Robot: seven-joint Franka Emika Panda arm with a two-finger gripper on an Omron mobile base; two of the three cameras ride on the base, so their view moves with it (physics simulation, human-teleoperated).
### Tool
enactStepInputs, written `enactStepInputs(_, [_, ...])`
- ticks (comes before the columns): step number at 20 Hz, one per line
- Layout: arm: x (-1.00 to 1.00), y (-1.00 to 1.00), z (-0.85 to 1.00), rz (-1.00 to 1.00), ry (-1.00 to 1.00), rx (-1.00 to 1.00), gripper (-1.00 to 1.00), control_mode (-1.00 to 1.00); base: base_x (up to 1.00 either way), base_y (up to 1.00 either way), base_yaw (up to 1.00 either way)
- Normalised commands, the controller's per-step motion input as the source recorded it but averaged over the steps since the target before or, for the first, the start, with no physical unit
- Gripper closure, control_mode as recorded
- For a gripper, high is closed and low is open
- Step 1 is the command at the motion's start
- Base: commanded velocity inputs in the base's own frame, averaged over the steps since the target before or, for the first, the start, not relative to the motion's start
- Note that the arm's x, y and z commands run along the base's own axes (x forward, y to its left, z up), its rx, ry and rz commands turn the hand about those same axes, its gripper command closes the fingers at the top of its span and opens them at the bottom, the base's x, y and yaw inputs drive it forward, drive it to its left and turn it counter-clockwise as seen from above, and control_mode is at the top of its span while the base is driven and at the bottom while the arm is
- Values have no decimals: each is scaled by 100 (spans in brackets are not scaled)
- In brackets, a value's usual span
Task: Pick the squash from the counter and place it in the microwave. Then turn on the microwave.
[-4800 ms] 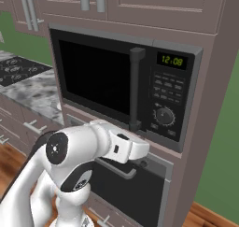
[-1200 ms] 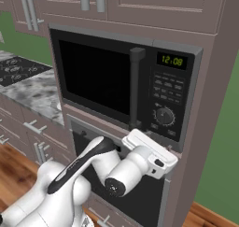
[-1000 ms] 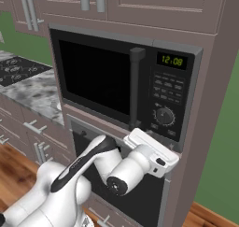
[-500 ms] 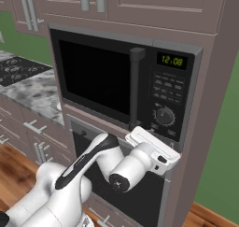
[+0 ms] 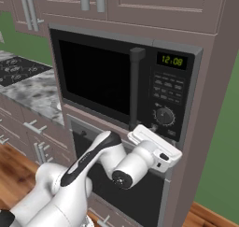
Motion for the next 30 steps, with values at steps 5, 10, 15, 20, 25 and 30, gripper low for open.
enactStepInputs(5, [3,-4,0,0,0,0,-100,-100,0,0,0])
enactStepInputs(10, [0,0,0,-1,0,0,-100,-100,0,0,0])
enactStepInputs(15, [2,0,0,-4,0,0,-100,-100,0,0,0])
enactStepInputs(20, [15,0,0,-7,0,0,-100,-100,0,0,0])
enactStepInputs(25, [8,0,0,-8,0,0,-100,-100,0,0,0])
enactStepInputs(30, [0,0,-7,-5,-1,0,-100,-100,0,0,0])
